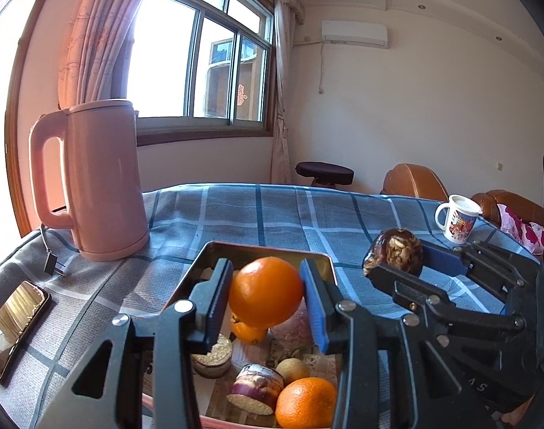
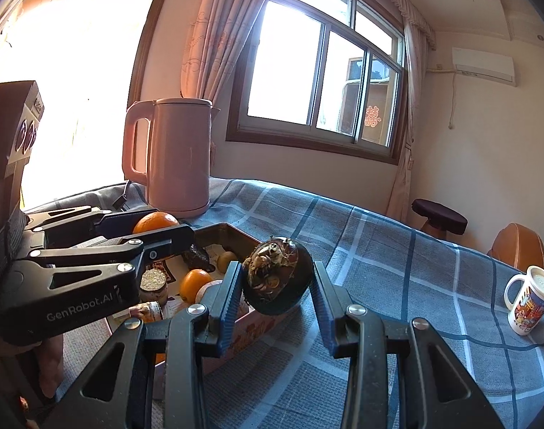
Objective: Organize fruits
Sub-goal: 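Open the left tool releasing the orange into the tin while the right releases the chocolate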
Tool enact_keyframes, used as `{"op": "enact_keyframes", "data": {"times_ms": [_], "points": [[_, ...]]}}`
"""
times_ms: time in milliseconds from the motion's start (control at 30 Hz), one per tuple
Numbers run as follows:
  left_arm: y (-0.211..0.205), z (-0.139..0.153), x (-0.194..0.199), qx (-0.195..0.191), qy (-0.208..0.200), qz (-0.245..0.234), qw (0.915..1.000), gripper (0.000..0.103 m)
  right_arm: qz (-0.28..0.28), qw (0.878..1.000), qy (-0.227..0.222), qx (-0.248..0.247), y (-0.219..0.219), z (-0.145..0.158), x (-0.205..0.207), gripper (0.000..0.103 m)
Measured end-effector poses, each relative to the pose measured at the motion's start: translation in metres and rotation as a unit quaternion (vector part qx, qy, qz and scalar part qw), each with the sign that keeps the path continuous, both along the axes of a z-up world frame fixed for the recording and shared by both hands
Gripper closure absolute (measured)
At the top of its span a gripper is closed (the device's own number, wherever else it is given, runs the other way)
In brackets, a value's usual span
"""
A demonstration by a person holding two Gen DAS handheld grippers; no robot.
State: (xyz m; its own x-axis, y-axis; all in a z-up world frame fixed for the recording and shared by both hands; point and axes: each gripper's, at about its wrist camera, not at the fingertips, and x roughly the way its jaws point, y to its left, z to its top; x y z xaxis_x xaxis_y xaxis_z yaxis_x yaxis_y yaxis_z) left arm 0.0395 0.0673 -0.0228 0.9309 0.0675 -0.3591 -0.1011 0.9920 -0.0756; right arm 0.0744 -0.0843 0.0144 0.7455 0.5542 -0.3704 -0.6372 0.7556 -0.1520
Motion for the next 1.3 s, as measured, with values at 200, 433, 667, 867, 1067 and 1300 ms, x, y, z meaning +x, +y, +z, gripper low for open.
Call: {"op": "enact_keyframes", "data": {"times_ms": [200,433,667,867,1067,1300], "points": [[0.008,0.000,-0.003,0.002,0.003,0.008,1.0000,0.062,0.008,1.000,-0.001,-0.004,0.010,0.002,0.000,0.063],[0.021,0.001,-0.005,0.001,0.006,0.020,0.9998,0.062,0.018,1.000,0.000,-0.008,0.022,0.002,0.001,0.063],[0.034,-0.001,-0.006,-0.001,0.014,0.031,0.9994,0.062,0.029,1.000,0.004,-0.012,0.034,0.000,-0.001,0.063],[0.045,-0.003,-0.004,-0.001,0.025,0.041,0.9988,0.062,0.037,0.999,0.010,-0.014,0.045,-0.001,0.000,0.063],[0.053,-0.006,-0.004,0.000,0.038,0.048,0.9982,0.062,0.046,0.999,0.016,-0.021,0.059,-0.003,0.001,0.063],[0.058,-0.011,-0.003,0.001,0.052,0.045,0.9976,0.062,0.051,0.998,0.030,-0.038,0.075,-0.010,0.003,0.063]]}}
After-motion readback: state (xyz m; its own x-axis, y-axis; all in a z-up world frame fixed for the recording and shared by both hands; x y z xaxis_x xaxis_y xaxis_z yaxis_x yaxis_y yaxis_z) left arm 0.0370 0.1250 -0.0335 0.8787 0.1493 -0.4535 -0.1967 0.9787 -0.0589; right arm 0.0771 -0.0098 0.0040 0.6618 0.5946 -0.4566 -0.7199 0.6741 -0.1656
